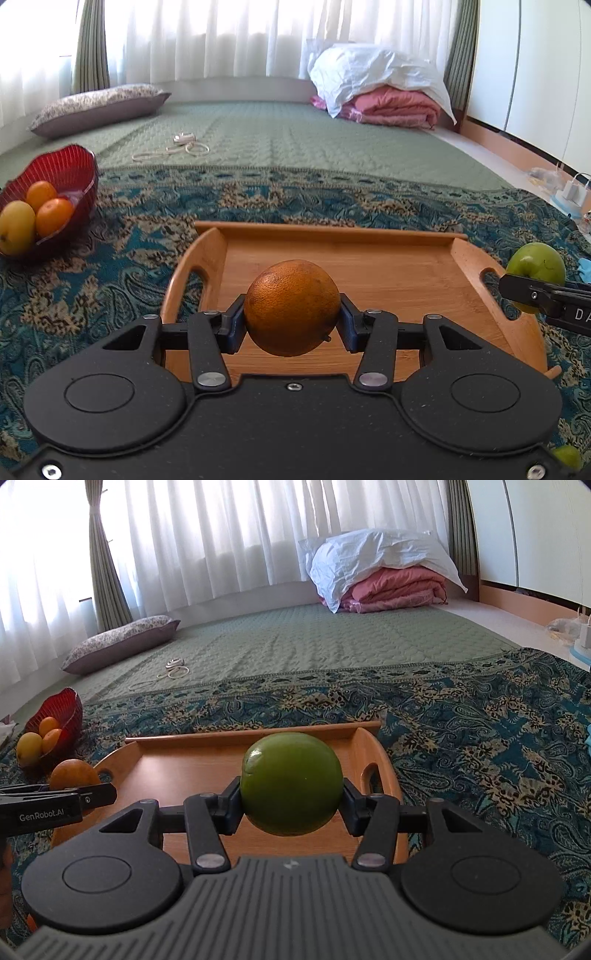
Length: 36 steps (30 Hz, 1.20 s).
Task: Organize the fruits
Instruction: 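Lower the orange and pomelo onto the tray and open both grippers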
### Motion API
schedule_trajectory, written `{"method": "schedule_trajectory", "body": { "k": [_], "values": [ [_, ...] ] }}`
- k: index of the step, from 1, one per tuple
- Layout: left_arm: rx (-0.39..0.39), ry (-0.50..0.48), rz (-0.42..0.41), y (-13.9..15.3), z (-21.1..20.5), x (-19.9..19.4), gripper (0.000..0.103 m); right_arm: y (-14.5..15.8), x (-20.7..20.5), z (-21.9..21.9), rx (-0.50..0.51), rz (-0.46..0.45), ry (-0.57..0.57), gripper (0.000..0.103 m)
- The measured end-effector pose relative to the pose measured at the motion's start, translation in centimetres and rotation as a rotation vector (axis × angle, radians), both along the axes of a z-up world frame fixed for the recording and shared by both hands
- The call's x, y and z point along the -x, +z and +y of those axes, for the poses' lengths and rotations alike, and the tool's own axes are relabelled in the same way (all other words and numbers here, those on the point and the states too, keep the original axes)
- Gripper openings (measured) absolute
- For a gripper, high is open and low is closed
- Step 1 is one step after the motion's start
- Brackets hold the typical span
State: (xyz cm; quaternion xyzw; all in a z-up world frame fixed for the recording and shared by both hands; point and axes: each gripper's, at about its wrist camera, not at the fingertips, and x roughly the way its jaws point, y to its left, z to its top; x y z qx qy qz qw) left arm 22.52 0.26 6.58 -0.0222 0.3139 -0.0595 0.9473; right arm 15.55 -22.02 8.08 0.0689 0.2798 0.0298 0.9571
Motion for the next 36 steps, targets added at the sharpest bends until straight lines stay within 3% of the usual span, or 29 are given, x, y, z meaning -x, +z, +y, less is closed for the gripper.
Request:
{"method": "schedule_trajectory", "body": {
  "k": [20,36],
  "values": [
    [-0.051,0.024,0.085,-2.6,-0.8,-3.3,0.046,-2.9,-4.2,-0.1,0.026,0.186,-0.015,0.055],
    [-0.051,0.042,0.142,-3.6,-0.4,-4.0,0.046,-3.7,-5.1,0.4,0.048,0.257,0.004,0.055]
  ]
}}
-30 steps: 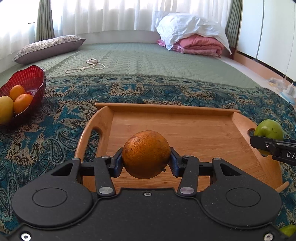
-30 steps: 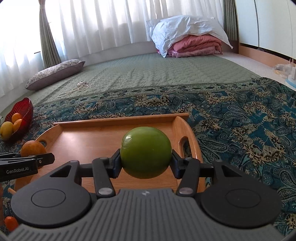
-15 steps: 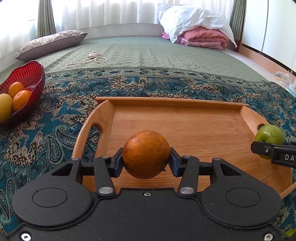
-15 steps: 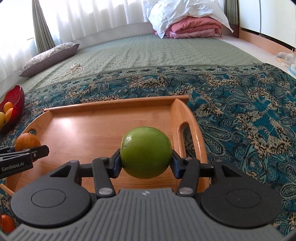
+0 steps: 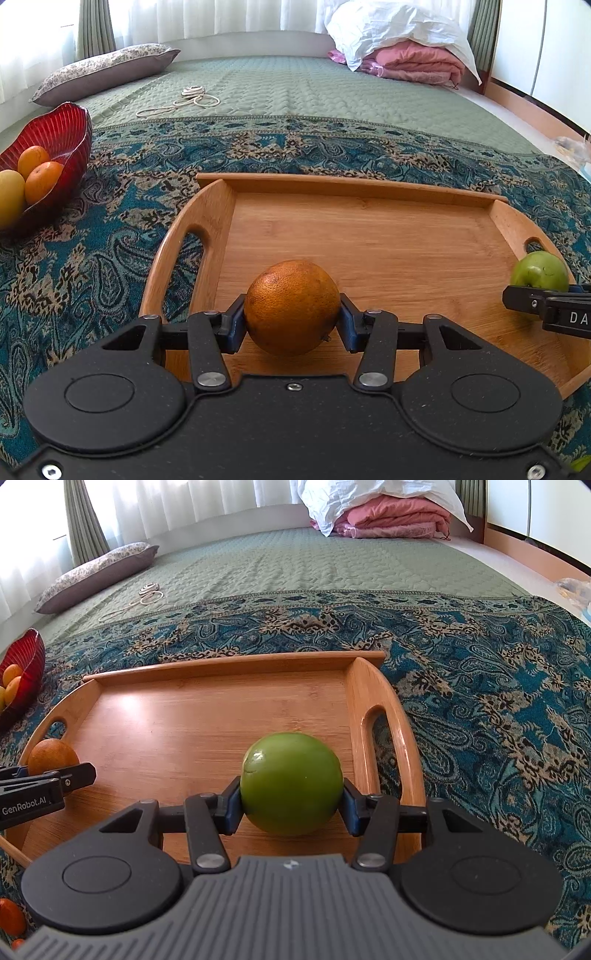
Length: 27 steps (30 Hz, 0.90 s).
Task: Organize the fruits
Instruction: 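Lower the orange and pomelo onto the tray and open both grippers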
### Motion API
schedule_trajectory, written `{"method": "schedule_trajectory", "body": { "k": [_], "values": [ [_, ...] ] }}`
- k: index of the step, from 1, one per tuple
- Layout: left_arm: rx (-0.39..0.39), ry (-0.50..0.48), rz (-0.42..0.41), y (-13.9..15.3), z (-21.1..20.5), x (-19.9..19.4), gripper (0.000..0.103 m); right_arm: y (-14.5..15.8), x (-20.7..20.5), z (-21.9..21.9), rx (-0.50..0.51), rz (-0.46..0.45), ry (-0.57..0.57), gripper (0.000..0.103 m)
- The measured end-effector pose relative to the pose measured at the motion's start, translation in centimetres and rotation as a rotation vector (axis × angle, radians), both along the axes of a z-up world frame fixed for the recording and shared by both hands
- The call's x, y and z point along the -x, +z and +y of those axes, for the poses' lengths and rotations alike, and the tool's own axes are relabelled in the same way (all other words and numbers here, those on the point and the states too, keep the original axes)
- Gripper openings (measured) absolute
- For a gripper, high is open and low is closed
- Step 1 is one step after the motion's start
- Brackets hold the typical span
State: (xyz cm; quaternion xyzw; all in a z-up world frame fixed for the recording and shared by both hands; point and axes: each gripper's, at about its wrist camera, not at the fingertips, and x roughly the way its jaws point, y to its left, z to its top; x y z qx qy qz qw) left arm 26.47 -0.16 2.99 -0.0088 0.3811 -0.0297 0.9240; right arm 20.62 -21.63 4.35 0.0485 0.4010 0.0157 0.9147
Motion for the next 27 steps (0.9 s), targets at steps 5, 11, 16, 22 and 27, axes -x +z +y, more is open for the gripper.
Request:
{"method": "schedule_trajectory", "body": {
  "k": [5,11,16,22,27],
  "values": [
    [-0.004,0.002,0.003,-0.22,-0.05,0.14,0.046,-0.13,-0.11,-0.11,0.001,0.009,0.000,0.055],
    [-0.004,0.003,0.002,-0.20,-0.09,0.11,0.046,-0.13,-0.20,0.00,0.009,0.012,0.006,0.055],
    [-0.004,0.003,0.003,-0.20,-0.10,0.13,0.046,-0.13,-0.29,0.11,0.021,0.018,0.020,0.055],
    [-0.004,0.002,0.003,-0.21,-0.08,0.10,0.046,-0.08,-0.39,0.20,0.028,0.026,0.026,0.055],
    [-0.006,-0.004,0.002,-0.23,-0.04,0.07,0.046,-0.06,-0.50,0.13,0.024,0.032,0.025,0.056]
  ]
}}
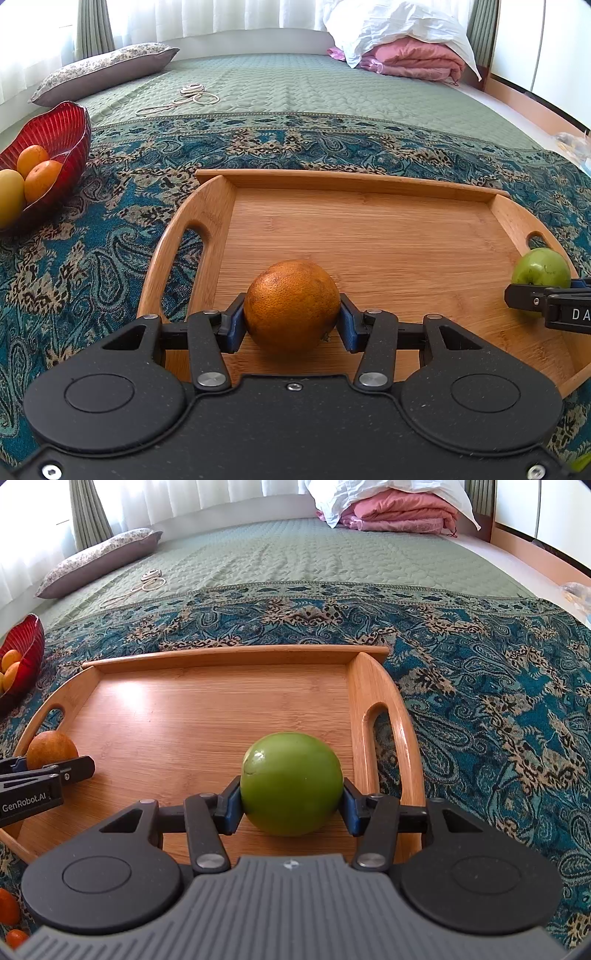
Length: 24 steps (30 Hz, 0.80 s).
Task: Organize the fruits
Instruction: 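Lower the orange and pomelo onto the tray and open both grippers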
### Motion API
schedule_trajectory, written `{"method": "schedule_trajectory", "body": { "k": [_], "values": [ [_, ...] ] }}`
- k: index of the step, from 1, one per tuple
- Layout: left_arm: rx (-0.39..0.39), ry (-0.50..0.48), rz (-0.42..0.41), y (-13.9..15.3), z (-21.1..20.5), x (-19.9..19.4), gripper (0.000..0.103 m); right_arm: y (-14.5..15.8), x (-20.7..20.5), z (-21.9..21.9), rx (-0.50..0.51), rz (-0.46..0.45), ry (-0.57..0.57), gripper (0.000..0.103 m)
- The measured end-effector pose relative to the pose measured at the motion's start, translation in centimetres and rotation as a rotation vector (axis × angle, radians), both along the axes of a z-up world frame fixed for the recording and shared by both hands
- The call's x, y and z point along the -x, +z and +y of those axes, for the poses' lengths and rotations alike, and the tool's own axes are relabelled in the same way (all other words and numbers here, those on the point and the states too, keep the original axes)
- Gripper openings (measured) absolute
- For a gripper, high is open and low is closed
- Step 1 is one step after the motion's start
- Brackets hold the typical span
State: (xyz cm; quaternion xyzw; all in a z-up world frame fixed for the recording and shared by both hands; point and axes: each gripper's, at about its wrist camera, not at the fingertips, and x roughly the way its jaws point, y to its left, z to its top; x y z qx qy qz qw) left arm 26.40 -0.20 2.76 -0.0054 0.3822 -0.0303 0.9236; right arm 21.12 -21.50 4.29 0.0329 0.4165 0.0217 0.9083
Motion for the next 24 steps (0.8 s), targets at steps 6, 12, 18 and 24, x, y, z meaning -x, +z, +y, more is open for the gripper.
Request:
{"method": "schedule_trajectory", "body": {
  "k": [6,12,18,24],
  "values": [
    [-0.006,-0.003,0.002,0.02,-0.06,0.03,0.047,0.00,-0.03,0.05,0.002,0.001,0.001,0.056],
    [-0.023,-0.013,0.003,-0.01,-0.20,0.13,0.047,-0.01,-0.04,0.02,-0.002,0.001,0.000,0.056],
    [-0.018,-0.012,0.000,0.18,-0.18,0.28,0.047,-0.02,-0.03,-0.01,-0.004,0.003,0.001,0.058],
    [-0.026,-0.031,-0.024,0.86,-0.07,0.86,0.054,0.07,0.40,-0.51,-0.025,-0.005,-0.010,0.069]
  ]
}}
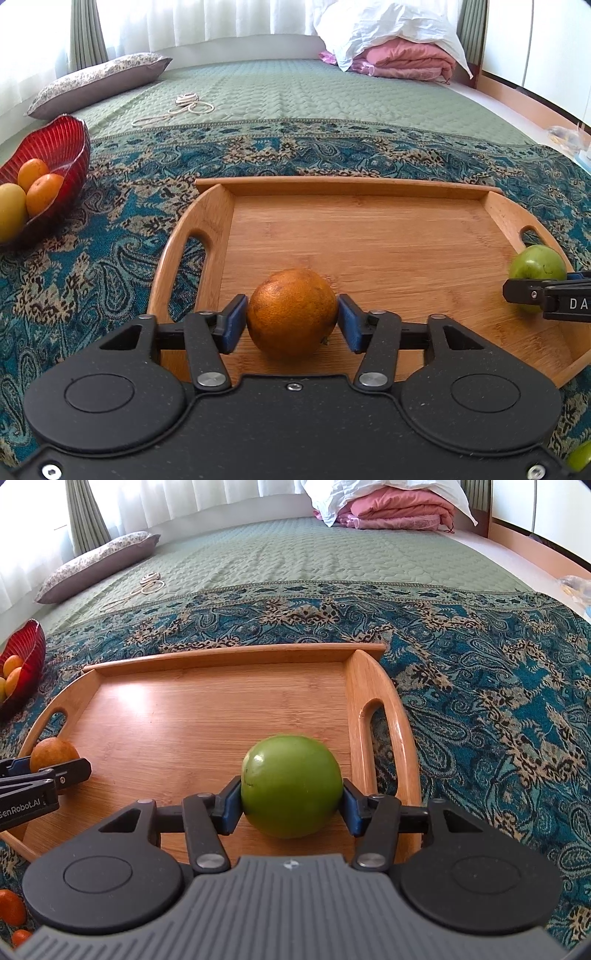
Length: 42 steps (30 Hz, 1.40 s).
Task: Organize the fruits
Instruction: 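Lower the orange and pomelo onto the tray and open both grippers, then withdraw both grippers from the tray back toward the loose fruit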
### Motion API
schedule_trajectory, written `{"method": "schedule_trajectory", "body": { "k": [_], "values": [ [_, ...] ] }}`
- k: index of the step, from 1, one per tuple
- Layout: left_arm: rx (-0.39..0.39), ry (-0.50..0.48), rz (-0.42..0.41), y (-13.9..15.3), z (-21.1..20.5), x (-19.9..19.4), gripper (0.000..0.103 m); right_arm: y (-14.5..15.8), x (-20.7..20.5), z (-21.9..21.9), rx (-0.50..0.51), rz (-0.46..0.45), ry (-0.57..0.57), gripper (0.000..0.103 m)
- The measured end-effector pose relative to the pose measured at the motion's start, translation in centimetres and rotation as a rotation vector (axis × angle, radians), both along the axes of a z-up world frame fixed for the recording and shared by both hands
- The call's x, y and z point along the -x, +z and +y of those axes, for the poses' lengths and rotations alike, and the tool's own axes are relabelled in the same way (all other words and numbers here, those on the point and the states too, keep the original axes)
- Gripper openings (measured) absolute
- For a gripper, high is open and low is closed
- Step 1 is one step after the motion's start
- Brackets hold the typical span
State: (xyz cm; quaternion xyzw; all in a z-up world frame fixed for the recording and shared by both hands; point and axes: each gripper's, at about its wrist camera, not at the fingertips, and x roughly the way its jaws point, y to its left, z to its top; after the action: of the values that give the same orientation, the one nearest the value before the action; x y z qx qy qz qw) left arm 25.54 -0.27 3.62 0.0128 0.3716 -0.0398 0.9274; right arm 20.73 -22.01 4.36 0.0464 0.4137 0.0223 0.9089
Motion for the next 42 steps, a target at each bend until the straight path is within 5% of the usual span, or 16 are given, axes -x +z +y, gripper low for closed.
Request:
{"method": "schedule_trajectory", "body": {
  "k": [7,19,42],
  "values": [
    [-0.009,-0.033,-0.044,1.2,-0.2,1.6,0.076,1.4,1.3,-0.5,0.003,-0.054,0.009,0.079],
    [0.009,-0.091,-0.121,3.4,-0.6,6.5,0.094,3.2,5.2,-0.9,0.000,-0.148,0.037,0.092],
    [0.090,-0.098,-0.253,2.0,0.7,18.4,0.103,1.7,16.2,1.2,0.074,-0.381,0.093,0.103]
  ]
}}
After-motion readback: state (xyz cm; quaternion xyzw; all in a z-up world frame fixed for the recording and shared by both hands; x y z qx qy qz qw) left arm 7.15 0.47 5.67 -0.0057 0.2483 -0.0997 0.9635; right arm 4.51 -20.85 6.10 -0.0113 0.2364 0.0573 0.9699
